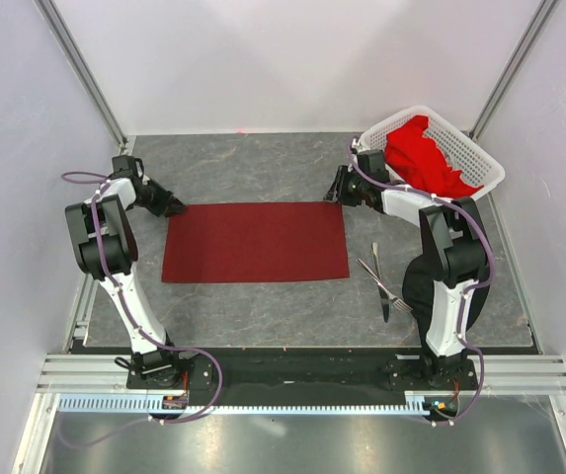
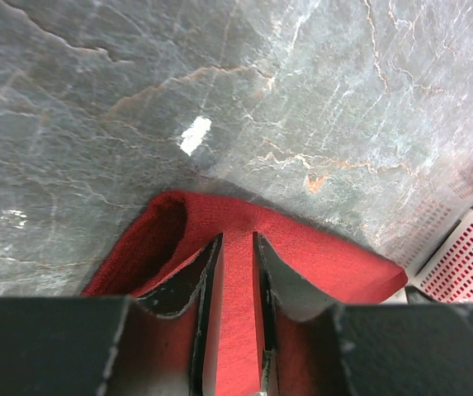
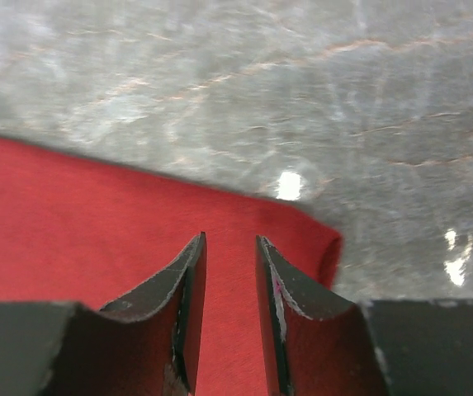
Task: Fold the napkin into a case and place the utensils inside
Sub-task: Smooth out the rectangle-folded napkin at the center of the board.
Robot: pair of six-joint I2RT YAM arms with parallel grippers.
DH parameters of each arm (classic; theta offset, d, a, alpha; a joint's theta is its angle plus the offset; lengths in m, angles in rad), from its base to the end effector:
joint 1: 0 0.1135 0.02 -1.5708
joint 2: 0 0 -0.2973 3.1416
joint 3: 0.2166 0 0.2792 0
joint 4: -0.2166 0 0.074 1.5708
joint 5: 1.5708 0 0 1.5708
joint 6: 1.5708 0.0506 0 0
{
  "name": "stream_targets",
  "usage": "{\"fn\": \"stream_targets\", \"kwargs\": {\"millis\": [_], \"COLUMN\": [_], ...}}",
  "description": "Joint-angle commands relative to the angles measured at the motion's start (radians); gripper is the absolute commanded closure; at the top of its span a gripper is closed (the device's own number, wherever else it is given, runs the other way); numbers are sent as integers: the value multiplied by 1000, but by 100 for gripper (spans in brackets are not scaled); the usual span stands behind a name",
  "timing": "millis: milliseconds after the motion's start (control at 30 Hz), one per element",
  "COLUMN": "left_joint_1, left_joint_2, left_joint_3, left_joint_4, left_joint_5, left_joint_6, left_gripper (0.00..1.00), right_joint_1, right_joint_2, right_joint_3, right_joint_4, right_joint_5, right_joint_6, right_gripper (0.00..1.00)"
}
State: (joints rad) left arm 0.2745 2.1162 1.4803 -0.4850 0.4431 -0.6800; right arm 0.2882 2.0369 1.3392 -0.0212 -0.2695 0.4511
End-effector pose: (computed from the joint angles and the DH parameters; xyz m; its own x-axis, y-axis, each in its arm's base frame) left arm 0.4692 0.1096 0.1462 -0.6329 -0.7684 -0.0954 -0.5959 0.5620 -0.5737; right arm 0.4693 0.1532 0.1690 -0.7714 0.2096 -0.6008 -0.1442 0.8621 0.4859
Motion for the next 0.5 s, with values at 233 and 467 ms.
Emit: {"fn": "stream_targets", "kwargs": {"millis": [233,467], "left_joint_1": [75,74], "left_joint_2": [27,85], "left_joint_3": [84,130], "left_joint_4": [-10,-21], "left_joint_5": [12,19], "left_joint_6": [0,-7], "left_gripper": [74,76], "right_joint_1": [-11,-15], "right_joint_2": [37,56], "right_joint_3": [-51,-20], "right_joint_4": [130,75], "right_joint_5": [-56,10], "right_joint_6": [35,-24], "right_gripper": [64,64]}}
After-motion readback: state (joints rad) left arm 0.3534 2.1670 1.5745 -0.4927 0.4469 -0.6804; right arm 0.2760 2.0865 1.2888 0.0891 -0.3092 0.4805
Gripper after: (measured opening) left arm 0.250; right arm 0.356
